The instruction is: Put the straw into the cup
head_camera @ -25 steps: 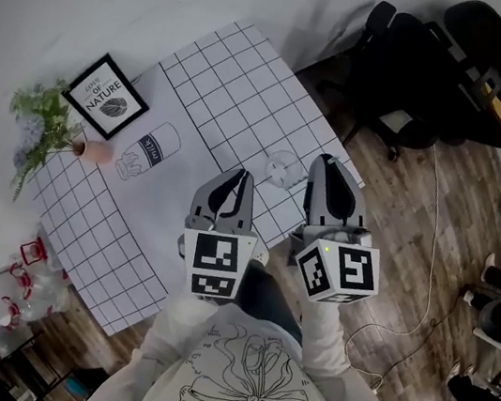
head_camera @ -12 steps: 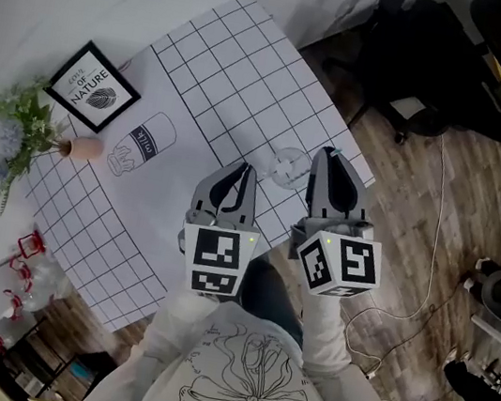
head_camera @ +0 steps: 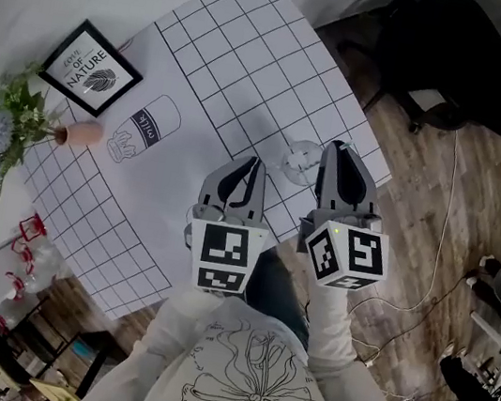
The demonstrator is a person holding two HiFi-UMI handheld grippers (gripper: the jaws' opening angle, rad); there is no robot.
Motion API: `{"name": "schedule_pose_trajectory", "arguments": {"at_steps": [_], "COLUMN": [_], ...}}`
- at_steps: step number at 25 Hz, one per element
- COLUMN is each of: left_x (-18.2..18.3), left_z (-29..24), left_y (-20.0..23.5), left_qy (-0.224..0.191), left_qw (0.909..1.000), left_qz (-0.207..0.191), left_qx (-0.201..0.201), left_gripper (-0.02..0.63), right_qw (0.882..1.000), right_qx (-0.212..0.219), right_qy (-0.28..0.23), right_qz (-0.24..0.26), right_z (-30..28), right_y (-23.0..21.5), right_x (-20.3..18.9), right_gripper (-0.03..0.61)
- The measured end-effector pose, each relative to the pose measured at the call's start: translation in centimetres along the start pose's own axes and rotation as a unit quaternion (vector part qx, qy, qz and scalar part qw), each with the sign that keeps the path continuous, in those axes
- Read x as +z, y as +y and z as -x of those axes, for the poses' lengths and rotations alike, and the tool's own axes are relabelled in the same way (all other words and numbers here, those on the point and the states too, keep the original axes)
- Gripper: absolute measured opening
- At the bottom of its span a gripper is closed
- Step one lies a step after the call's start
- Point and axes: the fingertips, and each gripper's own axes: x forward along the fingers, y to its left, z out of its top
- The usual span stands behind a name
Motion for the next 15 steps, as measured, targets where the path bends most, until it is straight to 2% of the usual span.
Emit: {"name": "schedule_pose_trajectory", "arguments": {"at_steps": [7, 15], "left_x": [-1.1, -1.6], "left_z": [-0.6, -0.6], "left_y": [0.4, 0.5], "left_qy": [0.012, 0.015], "left_qw": [0.9999, 0.9998], "left_qz": [0.006, 0.009], "left_qx": [0.002, 0.001], "left_gripper": [0.014, 0.014], "right_qw": [1.000, 1.000], "right_qx": [0.001, -0.001], "right_qy": [0.026, 0.029], "right_qz": [0.004, 0.004], "right_z": [-0.9, -1.4], "right_y": [0.0, -0.2], "right_x": [-2.0, -2.4], "right_gripper": [0.017, 0.017]}}
